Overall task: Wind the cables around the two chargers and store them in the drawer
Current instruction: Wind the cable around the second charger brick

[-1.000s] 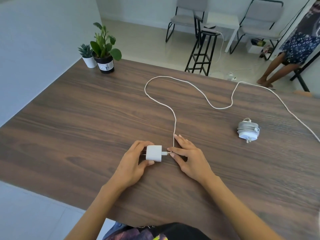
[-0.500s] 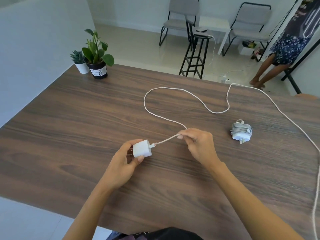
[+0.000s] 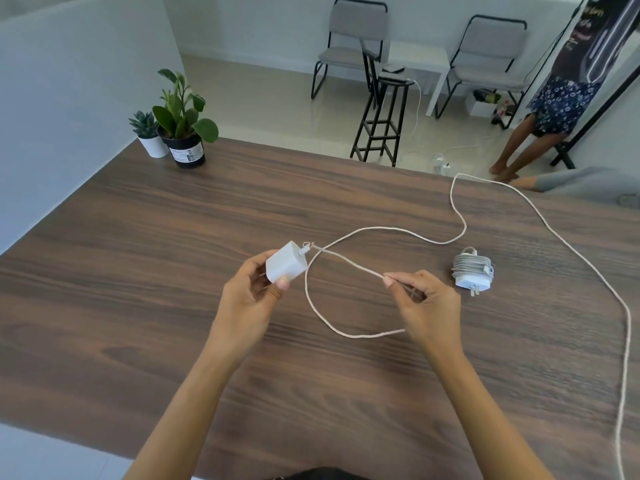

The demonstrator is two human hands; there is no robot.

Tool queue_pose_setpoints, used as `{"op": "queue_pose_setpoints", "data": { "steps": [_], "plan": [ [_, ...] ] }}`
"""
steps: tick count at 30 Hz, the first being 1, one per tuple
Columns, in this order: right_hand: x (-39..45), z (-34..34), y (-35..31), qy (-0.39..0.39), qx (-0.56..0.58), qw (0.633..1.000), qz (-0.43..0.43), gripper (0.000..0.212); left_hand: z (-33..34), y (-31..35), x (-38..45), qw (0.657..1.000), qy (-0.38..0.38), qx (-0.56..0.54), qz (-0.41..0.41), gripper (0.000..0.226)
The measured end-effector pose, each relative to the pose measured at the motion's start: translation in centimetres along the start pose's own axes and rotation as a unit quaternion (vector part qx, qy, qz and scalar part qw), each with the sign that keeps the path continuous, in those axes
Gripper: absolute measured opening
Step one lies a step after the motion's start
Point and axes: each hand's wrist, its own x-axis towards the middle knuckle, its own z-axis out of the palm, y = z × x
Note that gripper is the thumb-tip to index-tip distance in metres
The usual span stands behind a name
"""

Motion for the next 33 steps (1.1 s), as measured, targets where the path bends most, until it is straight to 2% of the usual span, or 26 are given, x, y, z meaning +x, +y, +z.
{"op": "queue_pose_setpoints", "data": {
  "steps": [4, 7, 12, 15, 18, 23, 28, 33],
  "plan": [
    [-0.9, 0.2, 0.0, -0.066, -0.086, 0.994, 0.005, 0.010, 1.2, 0.1, -0.1, 1.000, 0.014, 0.003, 0.005, 0.032],
    [-1.4, 0.5, -0.3, -0.134, -0.143, 0.980, 0.021, 0.007, 1.9, -0.1, 0.0, 0.999, 0.023, 0.044, 0.015, 0.039],
    [-1.6, 0.3, -1.1, -0.198, -0.121, 0.972, 0.046, 0.009, 3.4, -0.5, 0.4, 0.994, 0.014, 0.101, 0.046, 0.053],
    [-1.4, -0.3, -1.9, -0.201, -0.092, 0.973, 0.061, 0.016, 3.9, -1.1, 0.7, 0.992, 0.014, 0.114, 0.060, 0.058],
    [-1.1, -1.1, -3.1, -0.215, -0.013, 0.975, 0.056, 0.020, 3.9, -1.6, 0.9, 0.991, 0.005, 0.117, 0.059, 0.063],
    [0.4, -1.8, -4.8, -0.189, 0.067, 0.979, 0.032, 0.024, 3.9, -1.9, 0.6, 0.990, -0.059, 0.120, 0.052, 0.065],
    [1.9, -1.0, -4.7, -0.131, 0.085, 0.986, 0.054, 0.018, 4.1, -1.4, -0.4, 0.989, -0.122, 0.083, 0.020, 0.062],
    [2.7, 0.0, -4.0, -0.103, 0.085, 0.987, 0.092, 0.014, 3.9, -0.3, -0.9, 0.988, -0.151, 0.025, 0.003, 0.059]
  ]
}}
